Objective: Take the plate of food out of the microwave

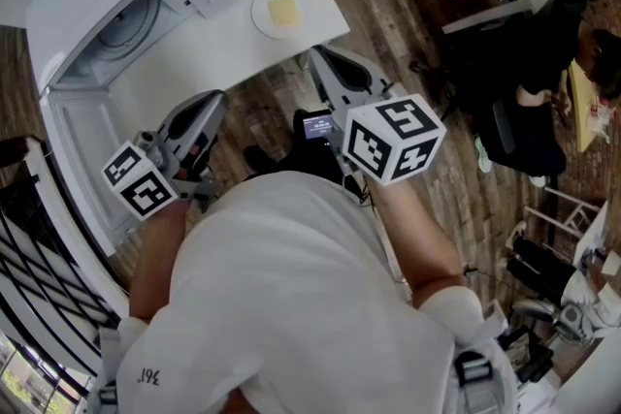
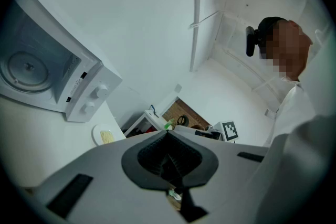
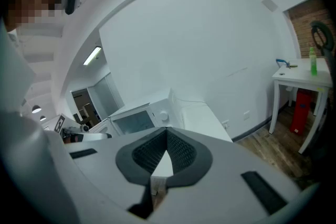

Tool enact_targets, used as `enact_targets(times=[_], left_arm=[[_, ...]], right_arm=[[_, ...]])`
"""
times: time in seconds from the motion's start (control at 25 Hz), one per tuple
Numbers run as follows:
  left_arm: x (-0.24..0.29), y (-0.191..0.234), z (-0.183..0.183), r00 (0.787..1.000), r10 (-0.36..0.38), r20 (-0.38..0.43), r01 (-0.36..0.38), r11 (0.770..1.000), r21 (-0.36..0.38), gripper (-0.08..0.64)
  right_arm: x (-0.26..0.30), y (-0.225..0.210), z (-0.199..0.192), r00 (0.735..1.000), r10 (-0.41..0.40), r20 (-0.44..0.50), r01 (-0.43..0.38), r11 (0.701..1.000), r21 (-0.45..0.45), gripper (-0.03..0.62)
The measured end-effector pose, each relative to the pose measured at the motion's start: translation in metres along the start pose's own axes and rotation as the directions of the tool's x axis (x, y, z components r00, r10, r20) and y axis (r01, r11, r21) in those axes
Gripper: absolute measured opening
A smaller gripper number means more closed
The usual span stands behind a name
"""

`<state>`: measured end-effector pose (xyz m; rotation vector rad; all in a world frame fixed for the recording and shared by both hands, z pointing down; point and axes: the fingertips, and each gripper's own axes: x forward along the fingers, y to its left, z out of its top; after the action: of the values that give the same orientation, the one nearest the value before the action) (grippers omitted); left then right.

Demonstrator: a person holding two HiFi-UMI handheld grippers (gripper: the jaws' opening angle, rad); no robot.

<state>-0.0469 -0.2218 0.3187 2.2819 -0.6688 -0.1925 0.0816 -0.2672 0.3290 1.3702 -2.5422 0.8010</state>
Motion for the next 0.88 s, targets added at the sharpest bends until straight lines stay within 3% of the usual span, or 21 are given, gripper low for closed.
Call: enact_targets(times=[0.32,0.88], left_arm=[[-0.004,-0.002,-0.004,1.0,0.01,0.003,-0.01,1.0,-0.01,0.006],[0.011,-0.006,-0.01,1.0,-0.004,-0.002,0.004,0.999,-0.036,0.006]], right_arm=[[-0.003,0.004,0.001,1.0,0.014,-0.007,-0.014,1.0,-0.011,0.002],[-0.016,-0.023,-0.002,1.0,-0.029,-0.002,0.029,0.999,0.017,0.002]])
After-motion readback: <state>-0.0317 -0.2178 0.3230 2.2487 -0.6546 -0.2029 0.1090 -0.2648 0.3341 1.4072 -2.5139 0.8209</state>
